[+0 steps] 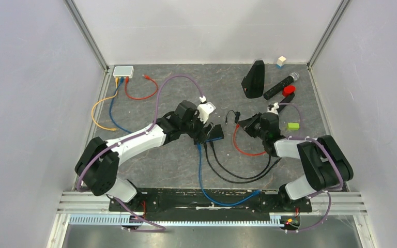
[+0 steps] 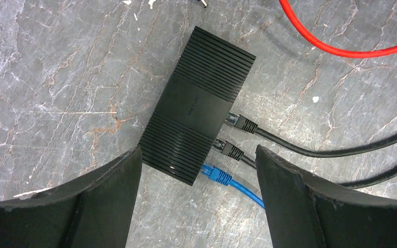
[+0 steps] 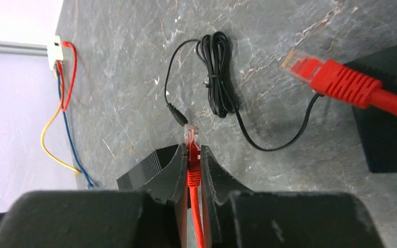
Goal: Pull the plug from the switch port
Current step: Place the connector at the center of the board.
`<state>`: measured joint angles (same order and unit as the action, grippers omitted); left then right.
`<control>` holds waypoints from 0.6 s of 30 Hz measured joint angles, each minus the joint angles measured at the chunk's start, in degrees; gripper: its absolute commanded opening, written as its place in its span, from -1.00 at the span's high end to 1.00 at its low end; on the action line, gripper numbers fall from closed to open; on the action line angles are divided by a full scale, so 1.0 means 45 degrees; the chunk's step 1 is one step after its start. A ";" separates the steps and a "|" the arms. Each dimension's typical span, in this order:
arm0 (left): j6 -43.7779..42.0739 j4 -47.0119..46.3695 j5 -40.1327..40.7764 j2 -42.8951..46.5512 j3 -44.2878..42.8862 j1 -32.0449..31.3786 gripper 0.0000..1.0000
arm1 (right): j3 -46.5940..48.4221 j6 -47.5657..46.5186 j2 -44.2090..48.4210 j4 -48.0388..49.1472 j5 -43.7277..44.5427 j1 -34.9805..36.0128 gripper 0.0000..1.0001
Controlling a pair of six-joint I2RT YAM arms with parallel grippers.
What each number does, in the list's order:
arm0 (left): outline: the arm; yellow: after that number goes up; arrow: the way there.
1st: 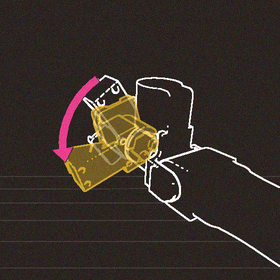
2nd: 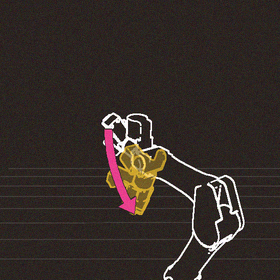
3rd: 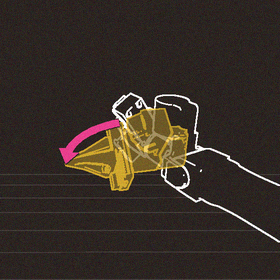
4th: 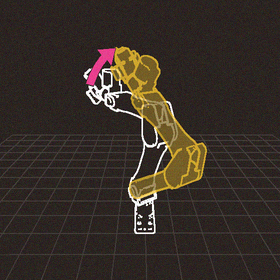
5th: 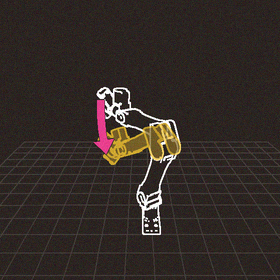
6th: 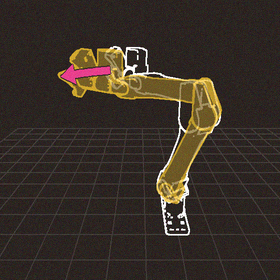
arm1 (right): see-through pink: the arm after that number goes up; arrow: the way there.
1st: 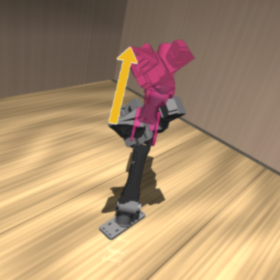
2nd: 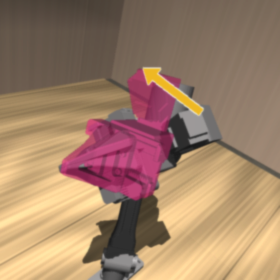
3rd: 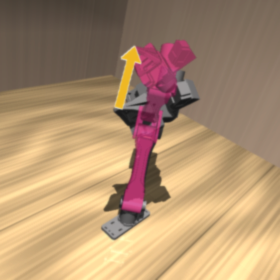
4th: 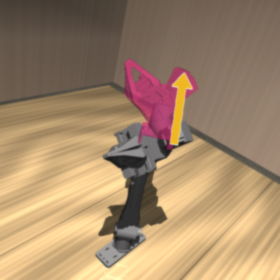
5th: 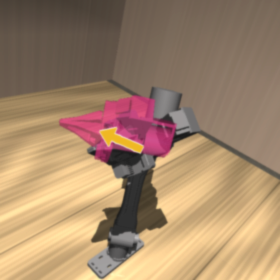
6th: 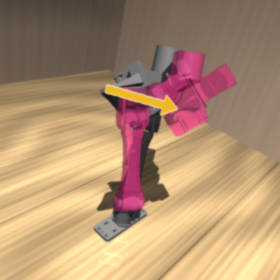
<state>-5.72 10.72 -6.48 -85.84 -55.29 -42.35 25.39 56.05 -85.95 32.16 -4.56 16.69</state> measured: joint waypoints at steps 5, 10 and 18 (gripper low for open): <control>0.0087 -0.0039 0.0141 0.0170 0.0087 0.0000 -0.72 | 0.0083 0.0223 -0.0330 0.0996 -0.0155 -0.0350 1.00; 0.0087 -0.0024 0.0141 0.0214 0.0087 0.0000 -0.72 | 0.1088 0.0209 -0.0607 0.1078 -0.0078 -0.0432 0.97; 0.0087 0.0049 0.0121 0.0185 0.0083 0.0000 -0.73 | 0.1200 0.0083 -0.0928 0.0928 -0.0131 -0.0350 0.29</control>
<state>-5.32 10.94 -5.93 -85.01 -54.92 -42.35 30.79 56.42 -90.13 36.34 -5.15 15.11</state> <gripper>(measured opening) 0.862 0.136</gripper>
